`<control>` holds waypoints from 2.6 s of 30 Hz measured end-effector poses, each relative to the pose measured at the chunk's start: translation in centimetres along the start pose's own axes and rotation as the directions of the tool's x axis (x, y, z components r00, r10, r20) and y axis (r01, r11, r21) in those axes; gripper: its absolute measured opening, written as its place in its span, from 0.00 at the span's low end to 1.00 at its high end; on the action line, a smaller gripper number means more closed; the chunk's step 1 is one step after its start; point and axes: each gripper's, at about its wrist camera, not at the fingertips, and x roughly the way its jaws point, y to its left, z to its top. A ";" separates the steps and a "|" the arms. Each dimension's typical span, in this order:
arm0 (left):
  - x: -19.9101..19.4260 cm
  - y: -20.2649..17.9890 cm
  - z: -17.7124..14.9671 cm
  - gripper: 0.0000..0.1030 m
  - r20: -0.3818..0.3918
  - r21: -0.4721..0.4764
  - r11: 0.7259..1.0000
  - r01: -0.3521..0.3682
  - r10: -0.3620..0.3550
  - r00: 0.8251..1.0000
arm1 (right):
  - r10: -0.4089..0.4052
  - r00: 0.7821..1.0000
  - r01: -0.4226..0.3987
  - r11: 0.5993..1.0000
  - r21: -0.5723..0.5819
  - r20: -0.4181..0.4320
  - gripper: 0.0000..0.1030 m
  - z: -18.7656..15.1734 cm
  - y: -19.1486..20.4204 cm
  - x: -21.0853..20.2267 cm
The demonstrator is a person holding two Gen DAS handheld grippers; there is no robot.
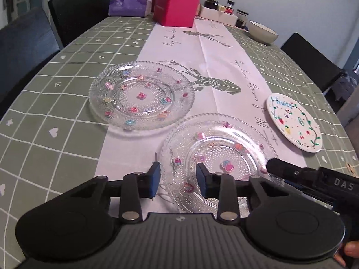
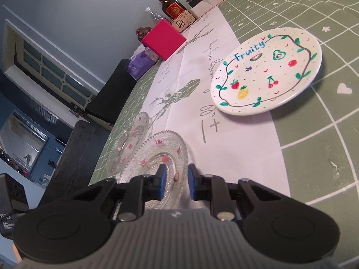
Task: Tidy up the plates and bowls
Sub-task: 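Move both grippers to the rim of a clear glass plate, then close the left gripper on the glass plate rim while the right gripper closes on it, then lift the glass plate with both grippers and carry it beside the bowl stack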
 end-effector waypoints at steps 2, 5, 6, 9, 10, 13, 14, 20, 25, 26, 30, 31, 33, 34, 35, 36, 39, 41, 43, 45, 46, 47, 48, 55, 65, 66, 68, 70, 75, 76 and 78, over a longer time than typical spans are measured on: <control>-0.1 0.1 -0.2 0.30 0.016 -0.028 1.000 -0.009 0.010 1.000 | -0.023 1.000 0.023 1.000 -0.002 0.000 0.10 -0.1 0.0 -0.1; -0.1 0.6 0.1 0.23 0.007 -0.065 0.998 0.001 0.000 1.000 | -0.018 1.000 0.018 0.999 0.039 -0.003 0.07 -0.1 -0.6 -0.3; -0.2 0.8 0.3 0.22 -0.007 -0.085 0.996 0.012 -0.012 1.000 | -0.021 1.000 0.021 0.999 0.042 -0.007 0.07 0.0 -0.6 -0.4; -0.2 1.0 0.7 0.17 -0.054 -0.115 0.992 0.042 -0.049 0.997 | -0.057 0.998 0.056 0.998 0.042 0.013 0.07 0.0 -0.5 -0.8; -0.3 0.7 0.7 0.16 -0.057 -0.098 0.994 0.041 -0.046 0.997 | -0.070 0.997 0.069 0.997 0.036 0.020 0.07 0.0 -0.4 -1.0; -0.6 -0.3 0.2 0.16 -0.048 -0.044 0.999 0.023 -0.026 0.999 | -0.094 0.995 0.093 0.995 0.025 0.026 0.08 -0.1 -0.2 -1.4; -0.6 -0.5 0.1 0.16 -0.051 -0.041 0.999 0.024 -0.026 0.998 | -0.094 0.995 0.093 0.995 0.042 0.028 0.08 -0.1 -0.4 -1.6; -1.1 -1.1 0.0 0.14 -0.084 -0.057 0.995 0.077 -0.082 0.993 | -0.105 0.993 0.099 0.990 0.101 0.055 0.08 -0.1 -1.1 -3.6; -2.1 -2.5 -0.2 0.13 -0.075 0.003 0.995 0.101 -0.100 0.992 | -0.174 0.984 0.168 0.980 0.104 0.043 0.08 -0.5 -0.8 -4.8; -2.2 -2.7 -0.2 0.13 -0.083 0.007 0.994 0.110 -0.109 0.991 | -0.186 0.982 0.180 0.977 0.117 0.040 0.08 -0.6 -0.8 -5.2; -2.7 -3.8 -0.4 0.13 -0.107 0.035 0.988 0.149 -0.145 0.984 | -0.226 0.973 0.217 0.965 0.147 0.047 0.08 -0.6 -0.7 -7.1; -3.0 -4.2 -0.5 0.13 -0.103 0.050 0.986 0.157 -0.152 0.983 | -0.235 0.971 0.226 0.963 0.150 0.050 0.08 -0.7 -0.6 -7.6; -3.6 -4.8 -0.6 0.13 -0.098 0.072 0.981 0.181 -0.173 0.980 | -0.257 0.965 0.246 0.957 0.153 0.058 0.08 -0.8 -0.5 -8.6; -4.0 -5.1 -0.7 0.13 -0.101 0.083 0.977 0.196 -0.187 0.977 | -0.267 0.962 0.255 0.954 0.157 0.059 0.08 -0.9 -0.5 -9.2; -4.2 -5.5 -0.7 0.13 -0.110 0.092 0.973 0.210 -0.200 0.974 | -0.275 0.959 0.263 0.951 0.163 0.062 0.08 -1.0 -0.5 -9.7; -4.4 -5.9 -0.7 0.13 -0.127 0.111 0.967 0.227 -0.213 0.969 | -0.284 0.957 0.269 0.947 0.177 0.066 0.08 -1.2 -0.6 -10.5; -4.8 -7.6 -1.2 0.13 -0.197 0.189 0.943 0.276 -0.239 0.951 | -0.320 0.943 0.296 0.930 0.216 0.086 0.08 -2.1 -0.9 -12.9; -5.0 -8.8 -1.8 0.13 -0.221 0.236 0.927 0.293 -0.243 0.945 | -0.337 0.936 0.306 0.922 0.237 0.101 0.08 -3.0 -1.1 -14.7; -4.9 -9.7 -2.5 0.13 -0.249 0.272 0.907 0.323 -0.257 0.934 | -0.356 0.929 0.320 0.909 0.268 0.100 0.08 -3.7 -1.5 -16.1; -4.8 -10.5 -3.1 0.13 -0.278 0.301 0.885 0.356 -0.275 0.920 | -0.369 0.925 0.325 0.893 0.312 0.091 0.08 -4.4 -2.2 -17.4; -4.7 -10.8 -3.4 0.13 -0.294 0.307 0.875 0.374 -0.286 0.912 | -0.371 0.925 0.325 0.887 0.329 0.087 0.08 -4.8 -2.6 -18.0; -4.7 -11.2 -3.6 0.13 -0.313 0.314 0.865 0.391 -0.295 0.903 | -0.373 0.924 0.324 0.880 0.349 0.084 0.08 -5.1 -2.9 -18.6; -4.8 -11.5 -3.8 0.13 -0.334 0.323 0.856 0.404 -0.297 0.895 | -0.376 0.923 0.322 0.872 0.368 0.084 0.08 -5.5 -3.1 -19.3; -4.9 -13.8 -5.7 0.07 -0.442 0.444 0.793 0.417 -0.211 0.872 | -0.407 0.911 0.361 0.866 0.346 0.068 0.07 -8.8 -2.2 -22.5; -5.5 -13.7 -5.5 0.02 -0.435 0.447 0.786 0.427 -0.226 0.872 | -0.344 0.939 0.313 0.852 0.419 -0.002 0.03 -12.7 -2.9 -24.4; -5.7 -13.8 -5.4 0.02 -0.419 0.455 0.785 0.420 -0.228 0.879 | -0.329 0.944 0.300 0.852 0.430 -0.007 0.03 -12.9 -3.0 -24.5; -6.3 -13.7 -5.1 0.02 -0.395 0.453 0.791 0.412 -0.237 0.888 | -0.310 0.951 0.287 0.854 0.435 -0.019 0.03 -13.4 -2.9 -24.7; -6.8 -13.6 -4.7 0.03 -0.356 0.448 0.809 0.380 -0.228 0.906 | -0.314 0.949 0.294 0.853 0.431 -0.025 0.03 -14.0 -2.8 -24.9; -7.9 -14.2 -4.9 0.04 -0.299 0.497 0.822 0.277 -0.137 0.944 | -0.303 0.952 0.291 0.860 0.419 -0.038 0.04 -15.2 -2.5 -25.6; -7.9 -14.4 -5.1 0.06 -0.315 0.499 0.824 0.270 -0.118 0.942 | -0.303 0.952 0.293 0.863 0.410 -0.043 0.04 -15.4 -2.3 -25.7; -8.1 -14.6 -5.5 0.07 -0.342 0.494 0.828 0.264 -0.094 0.935 | -0.300 0.953 0.295 0.869 0.398 -0.050 0.04 -16.0 -2.1 -26.1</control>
